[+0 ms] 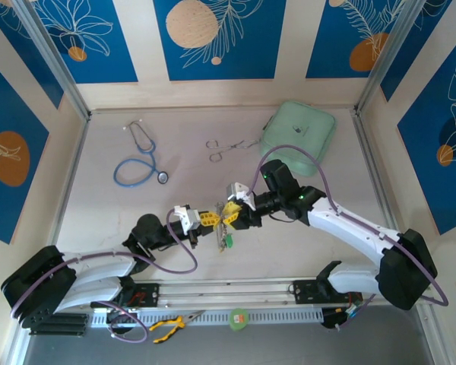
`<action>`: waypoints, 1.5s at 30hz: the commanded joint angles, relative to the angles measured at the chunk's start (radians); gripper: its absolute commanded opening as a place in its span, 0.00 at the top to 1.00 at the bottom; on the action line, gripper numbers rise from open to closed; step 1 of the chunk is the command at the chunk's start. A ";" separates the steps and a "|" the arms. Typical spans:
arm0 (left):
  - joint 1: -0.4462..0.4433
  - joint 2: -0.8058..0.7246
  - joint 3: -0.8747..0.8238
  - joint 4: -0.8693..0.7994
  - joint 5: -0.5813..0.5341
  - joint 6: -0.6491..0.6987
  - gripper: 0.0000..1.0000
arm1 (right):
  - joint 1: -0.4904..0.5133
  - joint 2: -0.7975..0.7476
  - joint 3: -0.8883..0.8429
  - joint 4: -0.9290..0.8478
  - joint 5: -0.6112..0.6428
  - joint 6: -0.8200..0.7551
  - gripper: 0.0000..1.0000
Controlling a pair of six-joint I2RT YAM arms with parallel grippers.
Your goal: Put the keys on the keyring
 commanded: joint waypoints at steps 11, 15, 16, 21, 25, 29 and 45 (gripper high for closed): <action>0.001 -0.002 0.013 0.098 0.040 -0.024 1.00 | 0.016 0.047 0.048 0.020 -0.042 -0.007 1.00; 0.002 -0.043 0.010 0.031 -0.002 -0.015 0.93 | 0.019 0.023 0.068 -0.050 -0.001 -0.051 1.00; 0.002 -0.063 0.010 -0.006 -0.016 -0.006 0.82 | 0.024 0.021 0.083 -0.084 0.020 -0.072 1.00; 0.002 -0.195 0.061 -0.336 -0.050 0.090 0.72 | 0.062 0.045 0.200 -0.325 0.171 -0.212 1.00; 0.003 -0.234 0.088 -0.458 -0.058 0.130 0.72 | 0.094 0.083 0.282 -0.443 0.264 -0.283 1.00; 0.002 -0.222 0.100 -0.452 -0.050 0.130 0.72 | 0.138 0.128 0.355 -0.514 0.346 -0.318 1.00; 0.002 -0.160 0.117 -0.370 -0.020 0.121 0.93 | 0.235 0.194 0.418 -0.525 0.423 -0.328 1.00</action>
